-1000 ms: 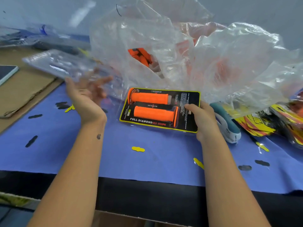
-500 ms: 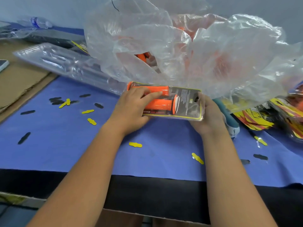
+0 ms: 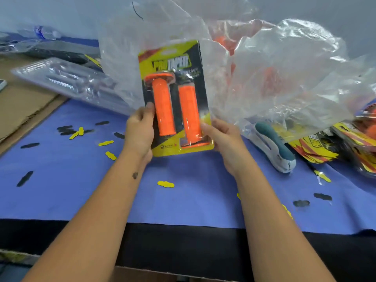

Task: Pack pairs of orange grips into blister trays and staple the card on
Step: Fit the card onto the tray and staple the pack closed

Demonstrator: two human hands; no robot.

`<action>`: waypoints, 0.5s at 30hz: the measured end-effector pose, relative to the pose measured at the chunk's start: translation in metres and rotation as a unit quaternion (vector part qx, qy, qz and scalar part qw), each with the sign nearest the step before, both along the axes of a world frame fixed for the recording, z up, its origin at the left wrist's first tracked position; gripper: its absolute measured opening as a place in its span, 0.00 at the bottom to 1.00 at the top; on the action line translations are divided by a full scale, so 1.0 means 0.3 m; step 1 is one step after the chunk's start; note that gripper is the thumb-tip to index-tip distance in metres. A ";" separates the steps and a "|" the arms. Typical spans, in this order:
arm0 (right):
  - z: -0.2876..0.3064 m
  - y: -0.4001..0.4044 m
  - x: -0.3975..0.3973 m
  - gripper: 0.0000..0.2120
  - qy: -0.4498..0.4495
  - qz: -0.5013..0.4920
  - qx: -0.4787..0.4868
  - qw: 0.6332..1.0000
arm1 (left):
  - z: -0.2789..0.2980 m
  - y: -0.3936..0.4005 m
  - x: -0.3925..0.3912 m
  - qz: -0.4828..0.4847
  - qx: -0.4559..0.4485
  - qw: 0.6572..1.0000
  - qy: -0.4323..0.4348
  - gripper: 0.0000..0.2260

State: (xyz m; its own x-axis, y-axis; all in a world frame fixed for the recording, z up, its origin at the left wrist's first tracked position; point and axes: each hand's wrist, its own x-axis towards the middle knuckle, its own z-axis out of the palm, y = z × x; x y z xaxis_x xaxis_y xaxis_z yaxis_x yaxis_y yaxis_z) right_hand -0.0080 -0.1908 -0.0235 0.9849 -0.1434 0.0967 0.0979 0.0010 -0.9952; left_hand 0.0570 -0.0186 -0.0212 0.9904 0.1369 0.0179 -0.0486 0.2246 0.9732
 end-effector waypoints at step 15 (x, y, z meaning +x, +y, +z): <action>-0.005 0.040 0.018 0.13 0.013 -0.155 0.096 0.983 | 0.009 -0.080 -0.081 -0.212 -0.283 0.935 0.034 0.10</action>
